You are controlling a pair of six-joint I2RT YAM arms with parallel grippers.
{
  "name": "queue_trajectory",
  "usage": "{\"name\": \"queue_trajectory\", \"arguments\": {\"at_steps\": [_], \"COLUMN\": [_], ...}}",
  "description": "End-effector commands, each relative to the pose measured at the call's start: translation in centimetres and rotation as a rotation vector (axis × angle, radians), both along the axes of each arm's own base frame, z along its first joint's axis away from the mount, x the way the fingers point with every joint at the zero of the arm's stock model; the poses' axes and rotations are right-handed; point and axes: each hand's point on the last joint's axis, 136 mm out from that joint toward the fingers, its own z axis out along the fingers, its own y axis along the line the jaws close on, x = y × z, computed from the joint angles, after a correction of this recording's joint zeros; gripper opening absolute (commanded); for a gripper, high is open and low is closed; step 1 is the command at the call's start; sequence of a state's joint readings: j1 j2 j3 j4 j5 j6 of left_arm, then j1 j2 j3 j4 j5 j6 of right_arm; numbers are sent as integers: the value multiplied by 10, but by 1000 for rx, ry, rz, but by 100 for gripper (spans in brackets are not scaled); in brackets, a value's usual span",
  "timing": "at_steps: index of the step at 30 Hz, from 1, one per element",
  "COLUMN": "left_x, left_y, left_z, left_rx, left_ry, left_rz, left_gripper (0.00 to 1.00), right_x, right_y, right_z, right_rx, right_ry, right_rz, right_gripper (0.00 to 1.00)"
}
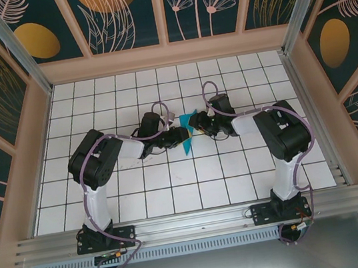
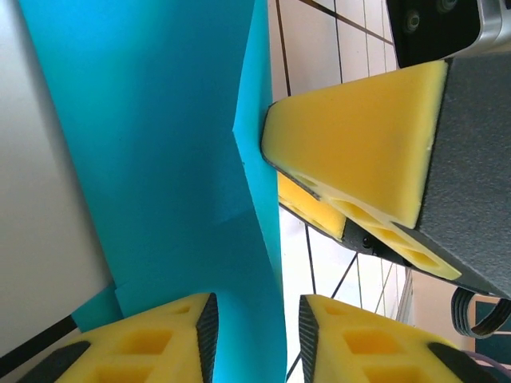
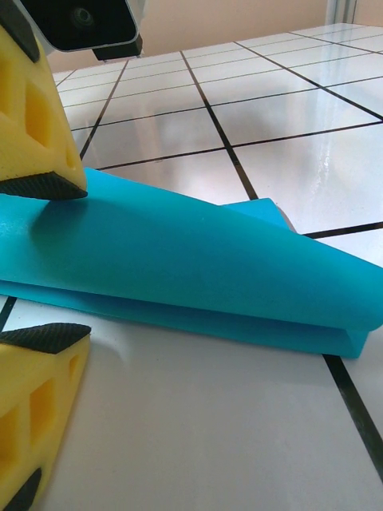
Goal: Fold a paper plane with a square sheet of paper (fold left side to right side)
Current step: Fold the wing for the fifth time at the center of the table.
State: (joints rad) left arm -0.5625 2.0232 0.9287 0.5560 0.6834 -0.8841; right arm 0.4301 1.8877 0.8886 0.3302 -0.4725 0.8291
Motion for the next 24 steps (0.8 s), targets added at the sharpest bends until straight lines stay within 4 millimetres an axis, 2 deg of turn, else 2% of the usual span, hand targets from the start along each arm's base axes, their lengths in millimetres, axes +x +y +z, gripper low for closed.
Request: {"name": "queue_trajectory", "arguments": {"at_steps": [1, 3, 6, 12, 17, 24], "left_x": [0, 0, 0, -12, -17, 4], "left_y": [5, 8, 16, 31, 25, 13], "left_z": [19, 25, 30, 20, 16, 29], "left_rx": [4, 26, 72, 184, 189, 119], "left_ry": [-65, -91, -123, -142, -152, -144], "left_rz": [-15, -13, 3, 20, 9, 24], "left_gripper": [40, 45, 47, 48, 50, 54], "right_x": [-13, -13, -14, -14, -14, -15], "right_y": [2, 3, 3, 4, 5, 6], "right_z": [-40, -41, -41, -41, -43, -41], "right_rx": [-86, -86, -85, -85, -82, -83], "right_ry": [71, 73, 73, 73, 76, 73], "right_rz": [9, 12, 14, 18, 23, 28], "right_gripper": [48, 48, 48, 48, 48, 48]}}
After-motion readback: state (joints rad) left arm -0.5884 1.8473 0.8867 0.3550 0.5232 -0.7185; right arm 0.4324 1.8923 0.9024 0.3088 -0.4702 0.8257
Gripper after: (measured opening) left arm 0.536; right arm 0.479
